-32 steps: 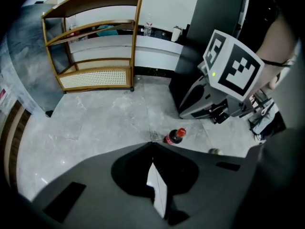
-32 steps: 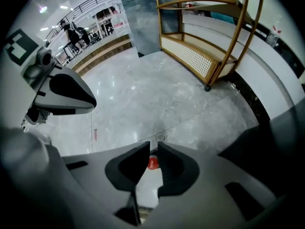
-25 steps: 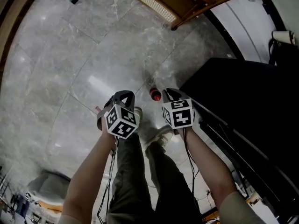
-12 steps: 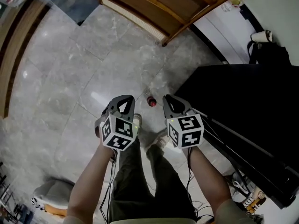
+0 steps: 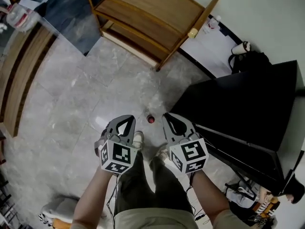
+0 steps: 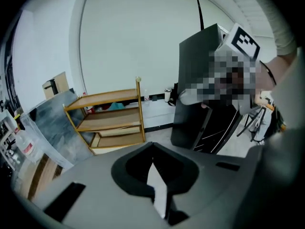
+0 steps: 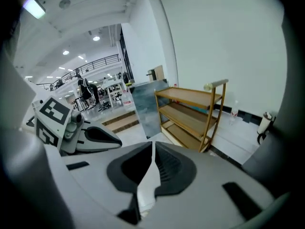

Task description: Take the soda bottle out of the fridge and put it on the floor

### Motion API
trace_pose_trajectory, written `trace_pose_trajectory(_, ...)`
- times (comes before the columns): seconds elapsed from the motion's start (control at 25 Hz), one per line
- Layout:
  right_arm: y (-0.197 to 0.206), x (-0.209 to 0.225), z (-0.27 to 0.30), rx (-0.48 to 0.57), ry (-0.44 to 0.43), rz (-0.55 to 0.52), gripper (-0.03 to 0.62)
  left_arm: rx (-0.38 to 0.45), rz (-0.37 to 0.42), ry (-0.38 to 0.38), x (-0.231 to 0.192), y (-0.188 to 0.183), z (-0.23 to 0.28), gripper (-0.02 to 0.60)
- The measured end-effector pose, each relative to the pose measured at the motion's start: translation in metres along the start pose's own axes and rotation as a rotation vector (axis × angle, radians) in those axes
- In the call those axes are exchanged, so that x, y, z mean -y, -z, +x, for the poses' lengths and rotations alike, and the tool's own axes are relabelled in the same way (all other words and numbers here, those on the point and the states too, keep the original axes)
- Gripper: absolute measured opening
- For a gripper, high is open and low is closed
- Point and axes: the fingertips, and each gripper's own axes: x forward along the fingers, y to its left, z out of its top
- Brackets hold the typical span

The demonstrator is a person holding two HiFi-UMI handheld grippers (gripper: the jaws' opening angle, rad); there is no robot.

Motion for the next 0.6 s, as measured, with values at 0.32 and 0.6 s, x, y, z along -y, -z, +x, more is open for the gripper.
trace_pose_trajectory(0.32,-0.095,-0.012,-0.091,0.148,-0.003,0.037,0.006,0.115,0.060,-0.021,-0.005,-0.105,-0.080,0.006)
trace_pose_trajectory(0.6,-0.166,-0.024,-0.172,0.290,0.047,-0.032,0.005,0.254,0.149,-0.054,-0.007,-0.196,-0.141,0.006)
